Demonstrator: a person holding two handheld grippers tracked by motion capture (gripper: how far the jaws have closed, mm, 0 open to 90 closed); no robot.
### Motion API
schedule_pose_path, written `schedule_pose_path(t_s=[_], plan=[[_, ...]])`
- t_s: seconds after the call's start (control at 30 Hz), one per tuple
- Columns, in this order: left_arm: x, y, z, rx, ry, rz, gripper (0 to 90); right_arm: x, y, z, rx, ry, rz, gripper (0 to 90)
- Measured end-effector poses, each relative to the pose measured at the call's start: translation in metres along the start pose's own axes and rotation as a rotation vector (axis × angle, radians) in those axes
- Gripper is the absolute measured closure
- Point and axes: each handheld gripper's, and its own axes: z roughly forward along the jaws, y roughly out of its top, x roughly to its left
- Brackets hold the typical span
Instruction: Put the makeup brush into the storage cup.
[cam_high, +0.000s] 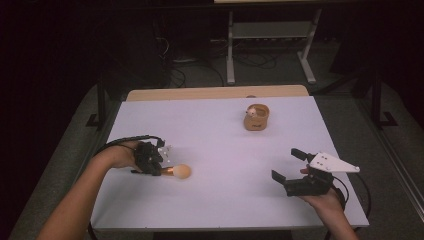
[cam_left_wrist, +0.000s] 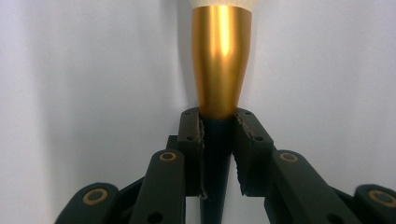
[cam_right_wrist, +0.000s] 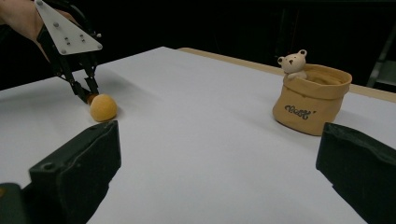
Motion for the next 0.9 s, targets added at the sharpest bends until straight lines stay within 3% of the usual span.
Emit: schedule_pose_path(t_s=[0.47,0.63,0.9], plan=[[0.0007,-0.002,-0.001,-0.006,-0.001,-0.009,72.7,0.0,-0.0003,0.0003,0.003,0.0,0.003,0.0],[0.0004,-0.0015,-0.0029,-0.032,0.007,-0.011,61.8,0.0001,-0.0002,0.0002,0.002,0.0,0.003,0.0],[0.0025,0.0053,-0.0037,-0.058,0.015,-0.021,51.9,0.0004,-0.0001,0.0005,0.003,0.001,0.005,0.0]])
